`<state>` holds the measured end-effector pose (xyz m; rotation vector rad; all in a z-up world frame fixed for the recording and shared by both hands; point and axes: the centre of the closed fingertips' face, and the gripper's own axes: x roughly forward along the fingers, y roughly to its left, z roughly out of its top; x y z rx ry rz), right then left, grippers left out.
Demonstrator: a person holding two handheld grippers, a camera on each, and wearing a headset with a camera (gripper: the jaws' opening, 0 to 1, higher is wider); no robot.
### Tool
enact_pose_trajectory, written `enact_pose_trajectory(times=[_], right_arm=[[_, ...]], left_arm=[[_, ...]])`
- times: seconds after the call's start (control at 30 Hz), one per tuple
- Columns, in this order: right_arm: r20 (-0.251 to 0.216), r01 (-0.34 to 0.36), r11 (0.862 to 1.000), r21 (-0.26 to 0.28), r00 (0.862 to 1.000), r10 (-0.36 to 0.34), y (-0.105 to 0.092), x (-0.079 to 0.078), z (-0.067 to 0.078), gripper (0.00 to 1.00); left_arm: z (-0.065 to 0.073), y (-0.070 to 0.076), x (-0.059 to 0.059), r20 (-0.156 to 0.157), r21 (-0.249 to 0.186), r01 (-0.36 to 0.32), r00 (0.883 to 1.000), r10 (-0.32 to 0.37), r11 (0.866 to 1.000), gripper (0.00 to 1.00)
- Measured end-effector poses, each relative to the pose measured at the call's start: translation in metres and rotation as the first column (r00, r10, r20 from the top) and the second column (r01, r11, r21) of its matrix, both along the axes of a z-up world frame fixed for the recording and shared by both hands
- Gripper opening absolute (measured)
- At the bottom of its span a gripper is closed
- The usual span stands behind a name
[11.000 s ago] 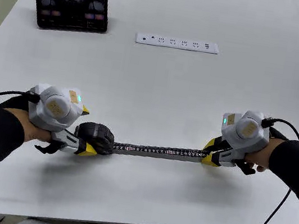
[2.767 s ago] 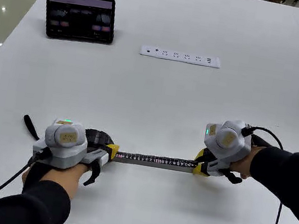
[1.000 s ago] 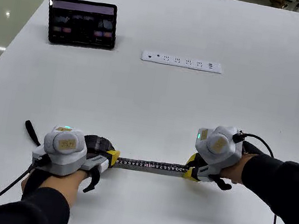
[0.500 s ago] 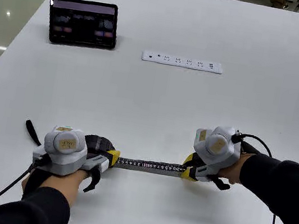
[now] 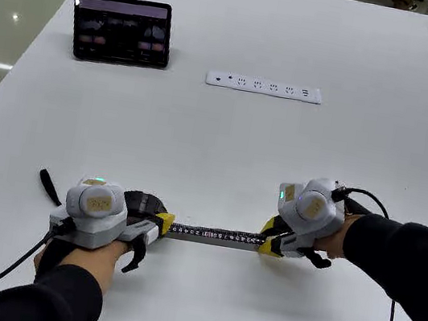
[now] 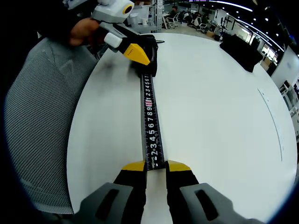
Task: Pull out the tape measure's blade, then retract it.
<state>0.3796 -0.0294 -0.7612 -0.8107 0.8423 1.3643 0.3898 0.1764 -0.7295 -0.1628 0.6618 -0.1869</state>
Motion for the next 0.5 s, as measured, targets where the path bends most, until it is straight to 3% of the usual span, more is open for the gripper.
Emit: enact_pose_trajectory(times=[0.5], right_arm=[[-0.004,0.034,0.999,0.005,0.999,-0.034,0.0058,0.0003,-0.0002,0.11]], left_arm=[[-0.0004,0.0003,0.0,0.0,-0.001,0.0,1.0,0.0,1.0,0.6]])
